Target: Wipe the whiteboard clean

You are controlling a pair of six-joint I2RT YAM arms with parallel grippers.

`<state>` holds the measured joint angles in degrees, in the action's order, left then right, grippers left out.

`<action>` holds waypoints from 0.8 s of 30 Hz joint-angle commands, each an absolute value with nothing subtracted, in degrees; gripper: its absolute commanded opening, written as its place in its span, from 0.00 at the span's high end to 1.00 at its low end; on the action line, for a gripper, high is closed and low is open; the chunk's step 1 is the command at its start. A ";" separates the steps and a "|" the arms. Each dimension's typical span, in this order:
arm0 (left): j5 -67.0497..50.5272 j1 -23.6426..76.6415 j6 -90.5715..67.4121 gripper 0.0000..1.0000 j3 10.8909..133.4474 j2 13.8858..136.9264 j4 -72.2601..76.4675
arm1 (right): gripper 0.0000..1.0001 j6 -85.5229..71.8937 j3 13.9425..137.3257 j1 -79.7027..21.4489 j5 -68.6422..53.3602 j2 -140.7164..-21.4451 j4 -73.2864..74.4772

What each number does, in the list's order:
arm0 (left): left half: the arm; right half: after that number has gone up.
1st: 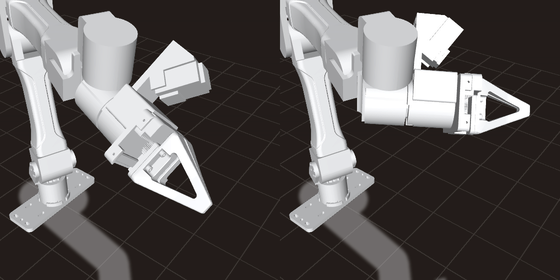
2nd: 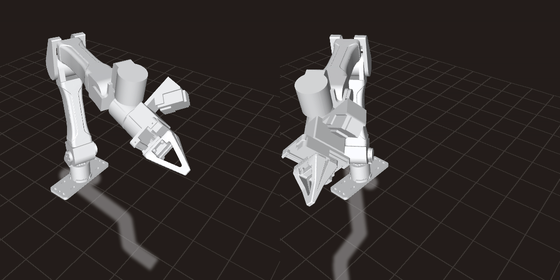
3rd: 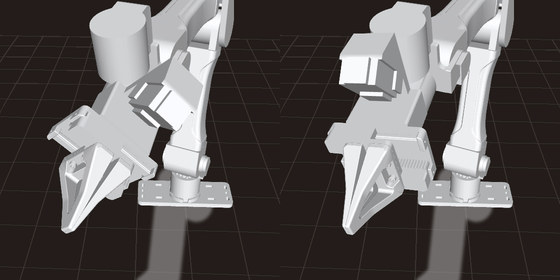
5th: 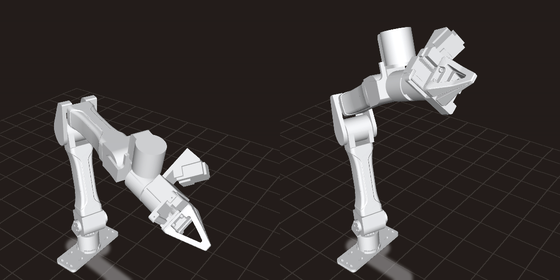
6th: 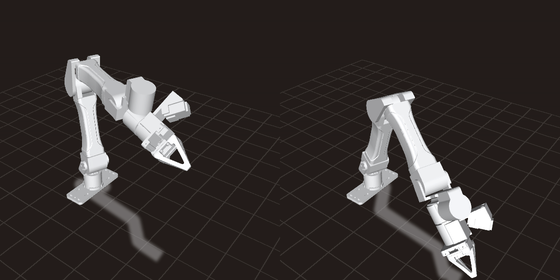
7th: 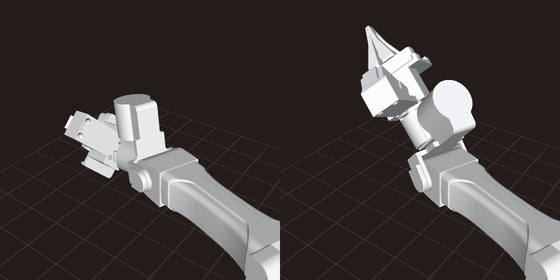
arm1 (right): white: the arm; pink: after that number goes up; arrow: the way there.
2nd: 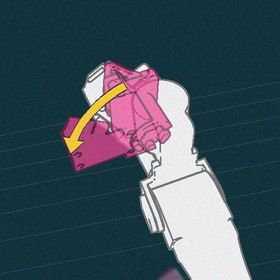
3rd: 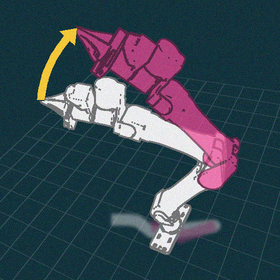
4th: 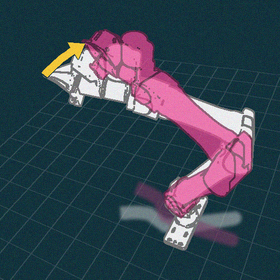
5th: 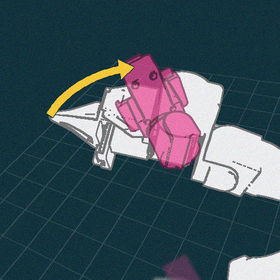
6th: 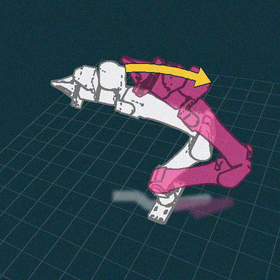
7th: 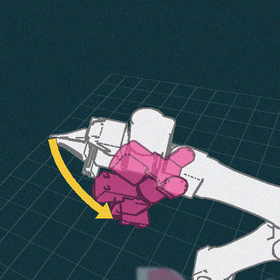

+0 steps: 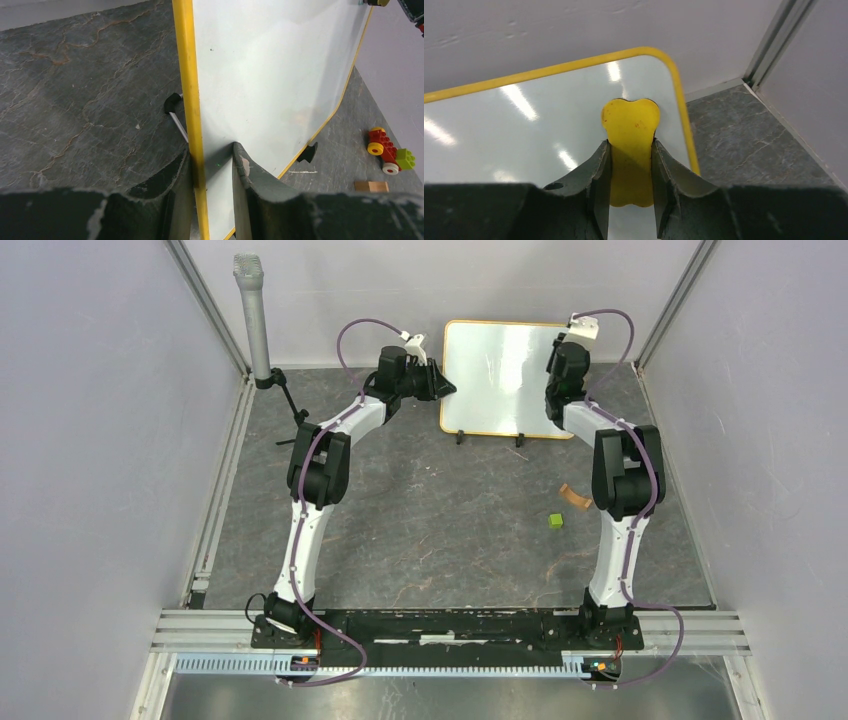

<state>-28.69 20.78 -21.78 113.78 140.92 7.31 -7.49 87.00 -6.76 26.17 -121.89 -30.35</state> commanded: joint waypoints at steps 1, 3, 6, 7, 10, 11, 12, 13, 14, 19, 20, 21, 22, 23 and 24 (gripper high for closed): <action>-21.37 20.87 -15.82 0.98 112.95 139.30 4.92 | 0.65 -6.72 87.24 -5.45 28.55 -122.24 -30.96; -21.45 20.87 -15.81 0.98 112.99 139.25 4.92 | 0.64 -6.84 86.76 -5.45 26.54 -121.97 -31.20; -21.45 20.85 -15.82 0.98 113.03 139.16 4.92 | 0.58 -7.11 87.22 -5.58 21.56 -121.74 -30.15; -21.45 20.90 -15.82 0.98 112.95 139.16 4.92 | 0.54 -7.13 87.44 -5.61 20.41 -121.50 -29.82; -21.45 20.89 -15.82 0.98 112.98 139.08 4.92 | 0.41 -6.99 87.46 -5.80 17.46 -120.14 -29.09; -21.47 20.89 -15.82 0.98 112.94 139.12 4.92 | 0.34 -6.74 87.61 -5.75 16.68 -119.72 -28.26; -21.53 20.84 -15.80 0.98 112.95 139.14 4.92 | 0.27 -6.42 87.50 -5.79 16.44 -119.03 -27.82; -21.53 20.90 -15.82 0.98 112.96 139.13 4.92 | 0.21 -6.29 87.03 -5.71 16.68 -118.24 -27.42; -21.62 20.89 -15.80 0.98 112.94 139.17 4.92 | 0.17 -5.98 86.29 -5.71 17.17 -117.40 -27.25; -21.71 20.92 -15.95 0.98 112.94 139.09 5.01 | 0.18 -5.16 85.92 -5.30 17.50 -114.61 -25.20; -21.80 20.88 -15.99 0.98 112.86 139.08 5.01 | 0.20 -5.34 86.66 -5.14 17.44 -114.65 -24.18; -21.80 20.91 -16.00 0.98 112.86 139.03 5.01 | 0.24 -5.64 87.21 -4.98 17.42 -114.77 -23.41; -21.80 20.88 -15.95 0.98 112.77 139.00 5.01 | 0.26 -5.87 87.52 -4.66 17.54 -114.94 -23.12; -21.73 20.87 -15.91 0.98 112.76 138.96 5.01 | 0.28 -6.08 87.70 -4.54 17.50 -115.04 -22.97; -21.71 20.92 -15.91 0.98 112.76 138.90 5.01 | 0.28 -6.23 87.95 -4.36 17.28 -115.21 -23.05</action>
